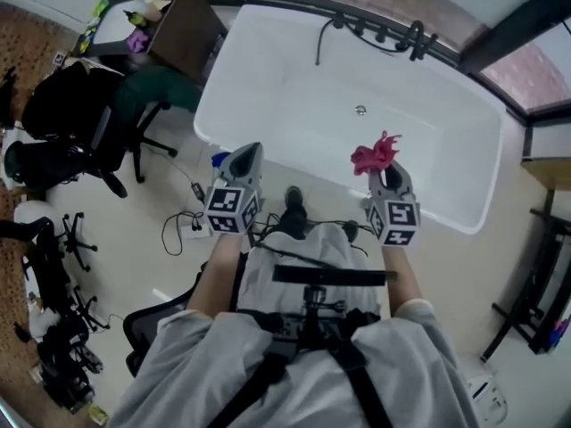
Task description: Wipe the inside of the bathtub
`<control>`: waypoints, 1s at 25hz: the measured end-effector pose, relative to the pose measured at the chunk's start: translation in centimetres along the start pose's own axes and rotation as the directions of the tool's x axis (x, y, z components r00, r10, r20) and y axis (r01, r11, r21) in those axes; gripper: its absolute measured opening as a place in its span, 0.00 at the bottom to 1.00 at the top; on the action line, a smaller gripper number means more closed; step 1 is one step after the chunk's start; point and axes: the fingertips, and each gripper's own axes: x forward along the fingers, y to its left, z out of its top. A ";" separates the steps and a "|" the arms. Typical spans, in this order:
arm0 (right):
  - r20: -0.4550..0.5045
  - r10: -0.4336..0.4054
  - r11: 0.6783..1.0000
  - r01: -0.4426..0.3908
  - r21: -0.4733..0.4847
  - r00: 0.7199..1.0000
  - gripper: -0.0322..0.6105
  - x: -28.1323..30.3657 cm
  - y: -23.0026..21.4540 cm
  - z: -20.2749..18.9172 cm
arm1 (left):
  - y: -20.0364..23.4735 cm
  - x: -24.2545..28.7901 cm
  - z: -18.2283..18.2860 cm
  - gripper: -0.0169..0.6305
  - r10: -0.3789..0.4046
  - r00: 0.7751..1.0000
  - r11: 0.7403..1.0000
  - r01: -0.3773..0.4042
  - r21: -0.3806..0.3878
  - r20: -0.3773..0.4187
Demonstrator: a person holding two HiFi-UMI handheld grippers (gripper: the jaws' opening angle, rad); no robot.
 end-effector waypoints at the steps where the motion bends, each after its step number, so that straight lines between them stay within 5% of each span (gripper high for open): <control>1: -0.002 0.003 1.000 -0.003 -0.002 1.000 0.15 0.6 0.7 0.2 | 0.8 0.0 0.0 0.03 -0.003 1.000 1.000 0.003 0.011 -0.004; 15: -0.019 0.035 0.998 -0.033 0.054 0.999 0.15 6.2 7.8 3.3 | 7.5 1.7 2.7 0.03 -0.111 0.994 0.991 0.112 0.071 -0.006; 25: -0.041 0.081 0.996 -0.080 0.041 0.996 0.15 8.6 7.0 3.6 | 9.8 2.1 3.9 0.03 -0.059 0.998 0.995 0.059 0.084 -0.008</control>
